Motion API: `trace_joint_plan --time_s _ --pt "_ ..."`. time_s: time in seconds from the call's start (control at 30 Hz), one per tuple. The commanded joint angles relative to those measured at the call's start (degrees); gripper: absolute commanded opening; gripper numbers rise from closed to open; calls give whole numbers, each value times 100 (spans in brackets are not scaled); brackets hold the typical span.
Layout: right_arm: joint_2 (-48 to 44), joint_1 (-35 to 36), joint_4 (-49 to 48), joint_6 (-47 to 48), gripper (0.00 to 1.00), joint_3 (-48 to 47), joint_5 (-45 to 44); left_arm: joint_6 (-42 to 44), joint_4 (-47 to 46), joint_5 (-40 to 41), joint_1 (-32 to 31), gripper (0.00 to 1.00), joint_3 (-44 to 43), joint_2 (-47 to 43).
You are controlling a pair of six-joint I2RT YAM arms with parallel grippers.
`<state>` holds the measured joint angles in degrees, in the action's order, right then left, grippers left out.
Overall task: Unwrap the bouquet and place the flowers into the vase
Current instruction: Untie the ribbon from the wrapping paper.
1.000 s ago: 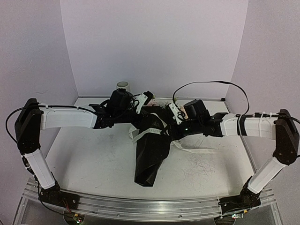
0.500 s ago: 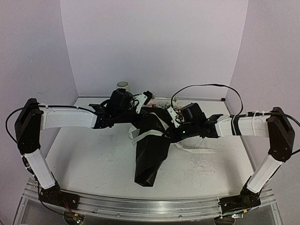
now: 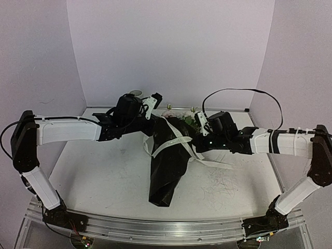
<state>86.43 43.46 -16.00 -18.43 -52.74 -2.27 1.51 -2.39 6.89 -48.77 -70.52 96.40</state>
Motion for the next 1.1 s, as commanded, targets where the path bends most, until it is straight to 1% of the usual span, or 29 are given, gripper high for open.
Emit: trace_joint_plan --time_s 0.0,0.17,0.27,0.33,0.4,0.47,0.5,0.53,0.57,0.6,0.63,0.67,0.7,0.77,0.87,0.93,1.0,1.07 --pt "-297 23 257 -488 0 122 -1346 -223 -219 531 -10 7 190 -602" --pt "-173 -92 845 -1207 0 144 -2222 -499 -276 1494 -9 7 555 -864" --pt "-84 -378 1197 -1832 0 243 -2454 -818 -273 2228 -9 8 843 -966" --pt "-61 -725 1430 -2398 0 378 -2431 -946 -268 2362 -9 8 1027 -1025" --pt "-56 -1218 1566 -2931 0 584 -2238 -1077 -264 2383 -9 8 1198 -1061" --pt "-70 -1465 1788 -3282 1 682 -2225 -1221 -266 2364 -9 8 1322 -1087" --pt "-99 -1523 1906 -3433 3 719 -2289 -1267 -263 2332 -9 8 1384 -1096" --pt "-155 -1560 1981 -3557 6 767 -2338 -1315 -267 2311 -9 9 1435 -1112" --pt "-227 -1587 2012 -3660 12 825 -2391 -1350 -268 2280 -9 8 1473 -1126" --pt "-322 -1608 2036 -3765 21 889 -2438 -1379 -270 2259 -9 8 1510 -1142" --pt "-476 -1618 2063 -3908 40 991 -2508 -1395 -272 2235 -10 8 1543 -1162" --pt "-584 -1623 2067 -3958 52 1056 -2588 -1400 -266 2201 -10 8 1565 -1180" --pt "-714 -1629 2072 -4005 58 1125 -2652 -1406 -263 2171 -9 8 1591 -1199" --pt "-865 -1629 2042 -3773 61 1137 -2632 -1411 -262 2099 -9 9 1630 -1253" --pt "-837 -1628 1976 -2896 61 919 -2258 -1393 -263 1898 -9 10 1652 -1276" --pt "-760 -1619 1895 -2437 60 840 -1782 -1388 -264 1755 -9 13 1638 -1270" --pt "-627 -1609 1767 -2053 59 785 -1105 -1404 -260 1621 -9 16 1637 -1277" --pt "-503 -1530 1630 -1781 57 764 -544 -1441 -260 1537 -9 21 1650 -1286"
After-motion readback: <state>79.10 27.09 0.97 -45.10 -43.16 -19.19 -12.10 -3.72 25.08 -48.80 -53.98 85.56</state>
